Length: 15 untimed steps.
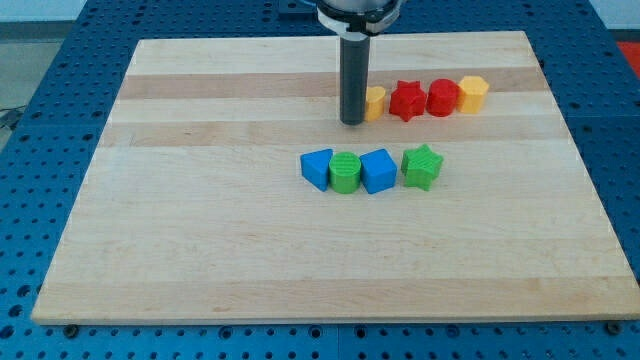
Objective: Move the yellow heart to the left of the red star
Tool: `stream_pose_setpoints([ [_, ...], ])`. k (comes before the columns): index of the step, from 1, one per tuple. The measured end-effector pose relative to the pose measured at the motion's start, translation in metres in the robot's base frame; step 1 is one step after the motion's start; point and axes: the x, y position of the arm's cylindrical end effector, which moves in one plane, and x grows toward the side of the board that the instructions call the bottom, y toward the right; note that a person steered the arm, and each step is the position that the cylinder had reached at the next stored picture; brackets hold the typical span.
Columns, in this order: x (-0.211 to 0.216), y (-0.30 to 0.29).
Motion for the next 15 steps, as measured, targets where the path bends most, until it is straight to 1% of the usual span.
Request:
stream_pose_setpoints([
  [4, 0.015, 0.000],
  [10, 0.011, 0.008],
  [14, -0.001, 0.013],
  [15, 0.004, -0.020],
])
